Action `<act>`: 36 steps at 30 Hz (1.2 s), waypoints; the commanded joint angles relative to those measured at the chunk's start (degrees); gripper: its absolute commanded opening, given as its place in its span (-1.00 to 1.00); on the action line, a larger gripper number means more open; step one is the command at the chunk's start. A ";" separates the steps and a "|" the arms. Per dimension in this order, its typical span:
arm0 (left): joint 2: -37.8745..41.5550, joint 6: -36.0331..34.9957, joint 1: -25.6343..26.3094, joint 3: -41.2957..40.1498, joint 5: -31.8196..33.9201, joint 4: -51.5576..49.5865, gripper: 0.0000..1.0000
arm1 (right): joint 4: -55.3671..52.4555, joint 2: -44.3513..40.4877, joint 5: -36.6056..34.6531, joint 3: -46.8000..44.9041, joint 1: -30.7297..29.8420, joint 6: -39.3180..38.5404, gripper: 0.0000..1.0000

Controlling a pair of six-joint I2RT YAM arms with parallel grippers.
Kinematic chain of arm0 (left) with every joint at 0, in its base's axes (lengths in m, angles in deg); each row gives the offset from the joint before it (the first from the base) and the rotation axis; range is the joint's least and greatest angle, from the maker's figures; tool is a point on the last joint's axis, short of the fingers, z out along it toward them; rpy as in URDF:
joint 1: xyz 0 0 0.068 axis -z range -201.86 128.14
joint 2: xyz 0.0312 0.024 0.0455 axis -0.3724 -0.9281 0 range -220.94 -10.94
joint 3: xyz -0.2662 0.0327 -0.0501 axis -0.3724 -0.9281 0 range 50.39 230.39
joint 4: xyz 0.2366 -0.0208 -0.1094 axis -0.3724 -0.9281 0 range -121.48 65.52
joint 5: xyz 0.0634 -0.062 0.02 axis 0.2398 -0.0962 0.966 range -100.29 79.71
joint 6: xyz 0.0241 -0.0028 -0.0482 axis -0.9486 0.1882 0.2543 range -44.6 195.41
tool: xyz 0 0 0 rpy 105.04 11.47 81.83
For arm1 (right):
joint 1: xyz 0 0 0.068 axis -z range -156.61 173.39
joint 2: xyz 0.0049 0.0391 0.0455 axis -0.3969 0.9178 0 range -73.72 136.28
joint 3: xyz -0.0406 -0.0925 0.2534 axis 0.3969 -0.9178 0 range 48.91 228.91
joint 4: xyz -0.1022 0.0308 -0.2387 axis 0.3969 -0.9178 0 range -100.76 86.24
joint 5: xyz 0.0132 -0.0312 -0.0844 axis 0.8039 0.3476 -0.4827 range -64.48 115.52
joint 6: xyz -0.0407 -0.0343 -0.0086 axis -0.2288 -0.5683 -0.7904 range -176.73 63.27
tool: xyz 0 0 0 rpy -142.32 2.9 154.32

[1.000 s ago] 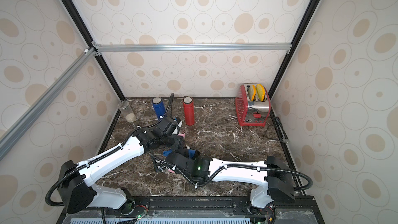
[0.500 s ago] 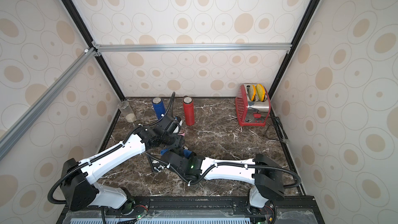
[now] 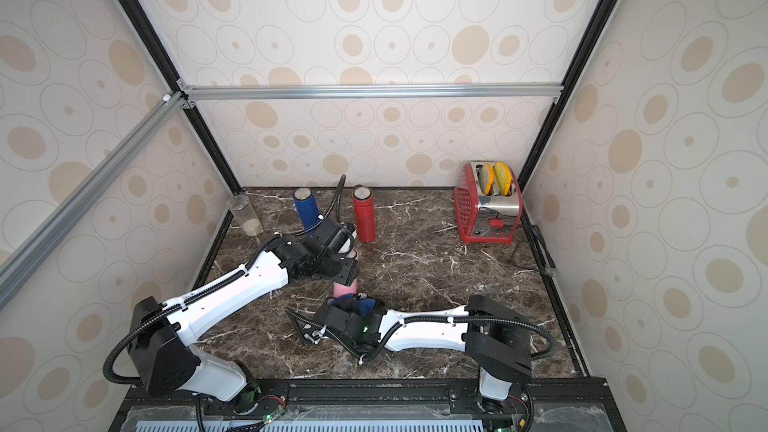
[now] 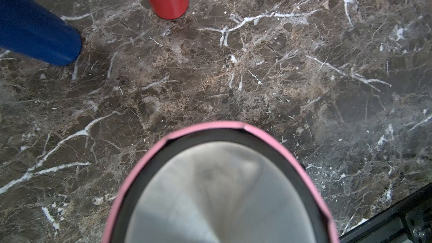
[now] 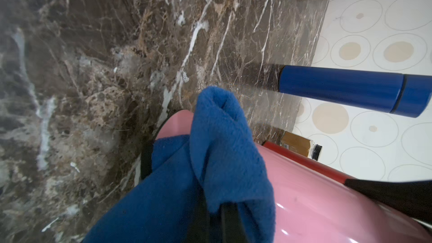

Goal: Wipe the surface of the thermos
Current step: Wipe the dirt from the surface of the thermos.

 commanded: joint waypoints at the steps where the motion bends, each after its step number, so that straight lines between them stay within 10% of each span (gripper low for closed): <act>1: -0.42 -0.87 0.58 2.26 -2.61 -5.18 -0.07 | 2.22 0.03 -5.15 -0.50 0.55 -3.46 -1.00; 16: -3.71 -2.37 0.59 2.40 -4.92 -6.69 -0.06 | 24.66 -2.50 -16.24 0.22 2.64 -31.25 -1.00; 36: -4.17 -5.69 0.51 2.91 -4.60 -9.76 -0.04 | 18.81 8.23 -12.00 -4.81 0.37 -12.53 -1.00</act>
